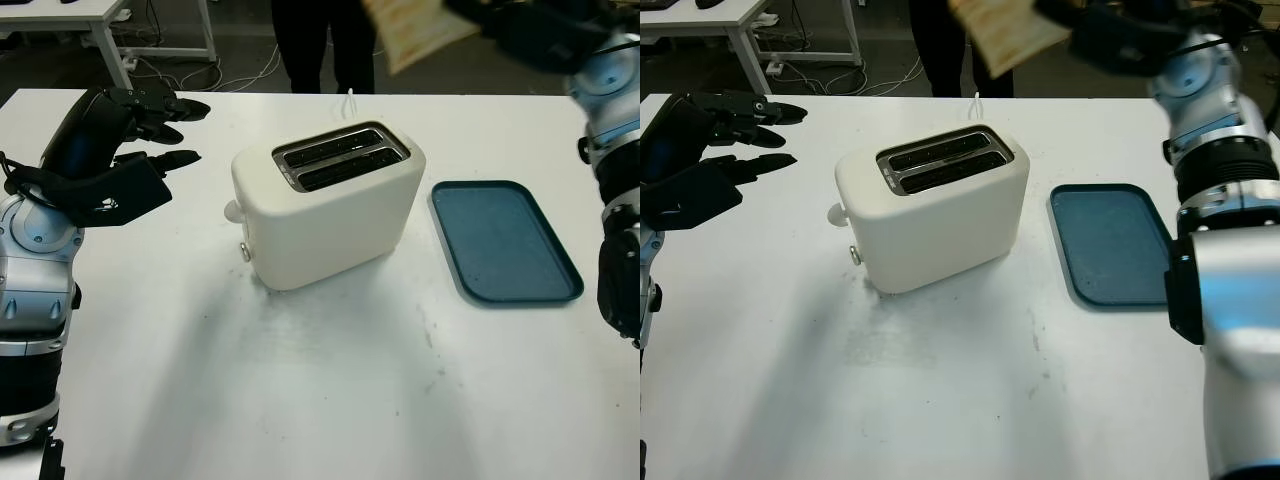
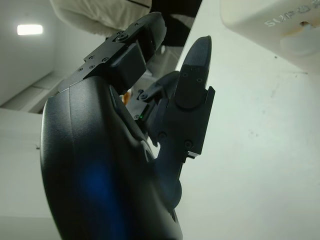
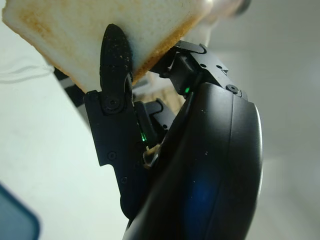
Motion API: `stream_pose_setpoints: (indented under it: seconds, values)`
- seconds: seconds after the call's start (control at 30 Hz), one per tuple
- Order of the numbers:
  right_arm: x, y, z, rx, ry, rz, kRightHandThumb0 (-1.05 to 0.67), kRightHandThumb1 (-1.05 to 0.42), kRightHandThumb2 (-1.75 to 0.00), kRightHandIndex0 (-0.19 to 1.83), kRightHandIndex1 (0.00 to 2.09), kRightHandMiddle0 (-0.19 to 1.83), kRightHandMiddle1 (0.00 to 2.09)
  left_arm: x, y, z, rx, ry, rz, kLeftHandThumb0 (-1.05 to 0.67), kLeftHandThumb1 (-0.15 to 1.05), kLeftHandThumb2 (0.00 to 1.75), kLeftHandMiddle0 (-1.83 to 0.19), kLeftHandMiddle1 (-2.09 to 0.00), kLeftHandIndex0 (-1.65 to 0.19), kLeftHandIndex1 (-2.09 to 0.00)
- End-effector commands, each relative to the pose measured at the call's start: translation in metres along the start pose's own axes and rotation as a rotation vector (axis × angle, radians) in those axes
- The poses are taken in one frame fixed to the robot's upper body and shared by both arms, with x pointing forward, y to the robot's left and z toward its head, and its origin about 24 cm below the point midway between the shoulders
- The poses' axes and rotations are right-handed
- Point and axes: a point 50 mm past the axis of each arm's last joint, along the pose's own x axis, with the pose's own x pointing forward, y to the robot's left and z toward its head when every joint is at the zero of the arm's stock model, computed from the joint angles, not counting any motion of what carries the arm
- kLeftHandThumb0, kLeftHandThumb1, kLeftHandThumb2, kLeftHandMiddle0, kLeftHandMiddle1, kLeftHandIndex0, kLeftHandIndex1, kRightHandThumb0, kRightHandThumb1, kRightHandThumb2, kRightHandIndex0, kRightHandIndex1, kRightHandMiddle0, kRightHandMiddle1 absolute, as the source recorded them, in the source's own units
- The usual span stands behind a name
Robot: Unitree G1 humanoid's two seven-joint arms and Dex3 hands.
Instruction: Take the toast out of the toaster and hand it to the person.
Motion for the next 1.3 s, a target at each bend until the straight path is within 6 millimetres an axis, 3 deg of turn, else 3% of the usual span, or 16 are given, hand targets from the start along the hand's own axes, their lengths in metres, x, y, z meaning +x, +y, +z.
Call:
stream_pose_setpoints:
  seconds: [0.0,0.07,0.33,0.43,0.53,0.7,0.9,1.27]
  values:
    - [-0.002,-0.001,-0.011,0.103,0.069,-0.049,-0.38,-0.92,-0.35,0.96,1.75,0.73,1.75,-0.003,-0.002,-0.002,-0.001,0.008,0.004,-0.31,0.85,0.0,-0.77,-0.42,-0.85,0.0]
    - [-0.006,0.001,-0.024,0.15,0.158,-0.083,-0.35,-0.92,-0.36,0.88,1.75,0.59,1.64,-0.003,-0.002,-0.002,-0.003,0.007,0.003,-0.31,0.85,0.0,-0.77,-0.42,-0.85,0.0]
    - [-0.024,0.02,-0.059,0.418,0.317,-0.113,-0.19,-0.92,-0.45,0.83,1.75,0.49,1.74,-0.003,-0.002,-0.003,-0.002,0.018,-0.005,-0.29,0.86,0.0,-0.77,-0.42,-0.84,0.0]
    - [-0.029,0.032,-0.066,0.44,0.367,-0.118,-0.18,-0.92,-0.48,0.86,1.75,0.52,1.75,-0.002,-0.002,-0.003,0.003,0.017,-0.008,-0.3,0.86,0.0,-0.77,-0.42,-0.84,0.0]
    - [-0.033,0.042,-0.07,0.404,0.395,-0.118,-0.15,-0.92,-0.48,0.8,1.75,0.41,1.75,-0.002,-0.002,-0.002,0.009,0.013,-0.008,-0.3,0.86,0.0,-0.77,-0.42,-0.85,0.0]
    - [-0.038,0.054,-0.077,0.49,0.452,-0.138,-0.1,-0.92,-0.52,0.73,1.75,0.27,1.75,-0.001,-0.003,-0.002,-0.001,0.013,-0.007,-0.3,0.85,0.0,-0.77,-0.42,-0.85,0.0]
    - [-0.046,0.067,-0.087,0.491,0.503,-0.101,-0.11,-0.92,-0.52,0.75,1.75,0.37,1.75,-0.001,-0.002,-0.001,0.012,0.013,-0.012,-0.31,0.86,0.0,-0.76,-0.42,-0.85,0.0]
    - [-0.059,0.093,-0.097,0.513,0.57,-0.06,-0.09,-0.92,-0.53,0.68,1.75,0.3,1.75,0.0,-0.003,-0.002,0.01,0.013,-0.008,-0.34,0.85,0.0,-0.77,-0.43,-0.85,-0.01]
